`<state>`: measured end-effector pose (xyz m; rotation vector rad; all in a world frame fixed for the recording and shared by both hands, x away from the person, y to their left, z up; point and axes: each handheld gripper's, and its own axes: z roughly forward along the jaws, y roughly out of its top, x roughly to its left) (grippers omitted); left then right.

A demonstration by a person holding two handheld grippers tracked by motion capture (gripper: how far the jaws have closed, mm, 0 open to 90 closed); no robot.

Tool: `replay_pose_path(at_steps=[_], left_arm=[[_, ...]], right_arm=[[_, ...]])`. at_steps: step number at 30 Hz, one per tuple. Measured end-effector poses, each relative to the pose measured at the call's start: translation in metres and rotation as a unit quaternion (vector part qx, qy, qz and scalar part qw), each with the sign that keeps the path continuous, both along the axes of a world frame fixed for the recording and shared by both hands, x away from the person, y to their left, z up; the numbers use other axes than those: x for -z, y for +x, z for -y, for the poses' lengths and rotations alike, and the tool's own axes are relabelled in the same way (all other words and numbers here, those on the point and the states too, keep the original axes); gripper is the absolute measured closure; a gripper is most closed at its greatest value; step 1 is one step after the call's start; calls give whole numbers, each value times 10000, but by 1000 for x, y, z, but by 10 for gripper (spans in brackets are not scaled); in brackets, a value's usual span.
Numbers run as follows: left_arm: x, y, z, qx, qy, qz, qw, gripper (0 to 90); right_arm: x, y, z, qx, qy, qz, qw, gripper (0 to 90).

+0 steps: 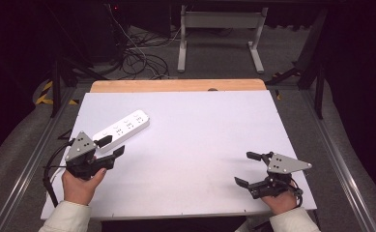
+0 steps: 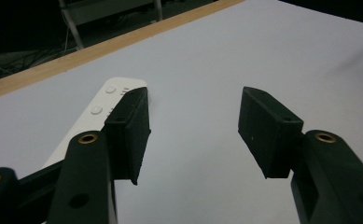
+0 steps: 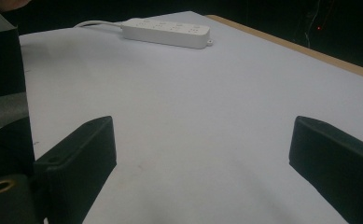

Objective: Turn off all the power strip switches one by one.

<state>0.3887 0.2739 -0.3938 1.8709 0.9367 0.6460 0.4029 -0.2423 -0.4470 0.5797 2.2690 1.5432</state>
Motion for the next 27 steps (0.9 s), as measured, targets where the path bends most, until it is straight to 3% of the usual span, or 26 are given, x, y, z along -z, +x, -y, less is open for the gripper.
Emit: replay_pose_path(at_steps=[3, 10, 12, 13, 18, 20, 22, 27], left_arm=[[-4, 7, -3, 14, 105, -3, 9999, 444], [-6, 16, -8, 38, 100, -90, 9999, 464], [-7, 17, -8, -2, 101, -127, 9999, 513], [-9, 18, -10, -45, 275, -135, 9995, 549], [-13, 21, -13, -216, 356, -212, 9989, 764], [-14, 25, -14, -246, 414, -319, 9983, 887], [-12, 33, -16, -397, 526, -555, 9963, 900], [-10, 47, -21, -420, 397, -879, 9944, 900]], right_arm=[[0, 0, 0, -3, -9, -29, 10000, 80], [1, 1, -1, -44, -13, -52, 10000, 81], [1, 1, -1, -41, -16, -50, 10000, 81], [1, 1, -1, -40, -17, -52, 10000, 80], [1, 1, -1, -47, -11, -48, 10000, 81], [1, 1, -1, -39, -5, -52, 10000, 82], [1, 0, -1, -35, -4, -57, 10000, 84], [1, 1, -1, -34, -3, -72, 10000, 87]])
